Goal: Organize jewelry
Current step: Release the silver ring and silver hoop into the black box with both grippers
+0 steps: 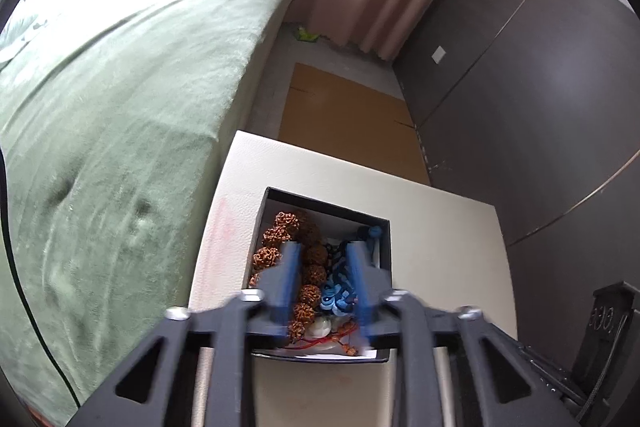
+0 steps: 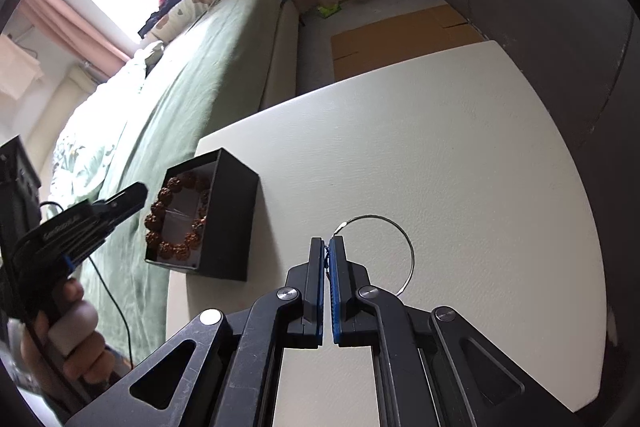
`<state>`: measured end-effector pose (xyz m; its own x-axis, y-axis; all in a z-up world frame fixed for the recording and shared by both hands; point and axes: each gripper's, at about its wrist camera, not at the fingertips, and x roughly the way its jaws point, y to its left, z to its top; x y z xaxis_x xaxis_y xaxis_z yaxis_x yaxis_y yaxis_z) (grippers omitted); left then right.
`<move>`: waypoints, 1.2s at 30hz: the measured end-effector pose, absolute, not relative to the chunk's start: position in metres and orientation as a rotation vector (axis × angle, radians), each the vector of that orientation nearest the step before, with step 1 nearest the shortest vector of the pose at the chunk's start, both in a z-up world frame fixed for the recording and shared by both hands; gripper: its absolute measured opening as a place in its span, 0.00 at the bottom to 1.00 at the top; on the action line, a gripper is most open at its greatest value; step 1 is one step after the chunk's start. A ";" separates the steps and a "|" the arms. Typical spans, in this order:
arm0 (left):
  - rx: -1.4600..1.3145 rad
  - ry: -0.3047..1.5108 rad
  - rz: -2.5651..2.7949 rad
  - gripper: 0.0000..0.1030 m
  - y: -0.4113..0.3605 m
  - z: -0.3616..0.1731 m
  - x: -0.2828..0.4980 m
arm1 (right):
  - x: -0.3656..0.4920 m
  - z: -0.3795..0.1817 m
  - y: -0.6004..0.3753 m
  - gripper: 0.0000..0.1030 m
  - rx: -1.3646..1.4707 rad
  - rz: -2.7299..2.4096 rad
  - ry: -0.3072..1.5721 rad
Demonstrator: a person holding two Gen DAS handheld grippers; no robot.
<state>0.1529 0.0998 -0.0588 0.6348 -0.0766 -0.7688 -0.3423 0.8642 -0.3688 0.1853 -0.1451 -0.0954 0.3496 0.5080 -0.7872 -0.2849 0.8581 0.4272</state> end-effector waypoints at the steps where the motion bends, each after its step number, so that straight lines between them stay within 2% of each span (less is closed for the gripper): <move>1: -0.522 0.869 0.162 0.50 0.100 -0.057 0.152 | 0.187 -0.094 -0.144 0.04 0.238 0.526 1.100; 13: -0.517 0.849 0.167 0.54 0.119 -0.049 0.148 | 0.193 -0.067 -0.113 0.04 0.339 0.697 0.986; 15: -0.540 0.836 0.167 0.61 0.125 -0.049 0.146 | 0.196 -0.065 -0.102 0.04 0.362 0.740 0.964; 17: -0.559 0.822 0.159 0.77 0.130 -0.049 0.143 | 0.198 -0.065 -0.093 0.04 0.380 0.780 0.958; 18: -0.561 0.818 0.157 0.78 0.131 -0.048 0.143 | 0.198 -0.065 -0.088 0.04 0.386 0.792 0.956; 34: -0.625 0.770 0.198 0.79 0.178 -0.041 0.116 | 0.200 -0.083 -0.013 0.05 0.444 0.889 0.941; 36: -0.623 0.772 0.195 0.79 0.178 -0.040 0.115 | 0.206 -0.095 -0.010 0.24 0.413 0.816 0.999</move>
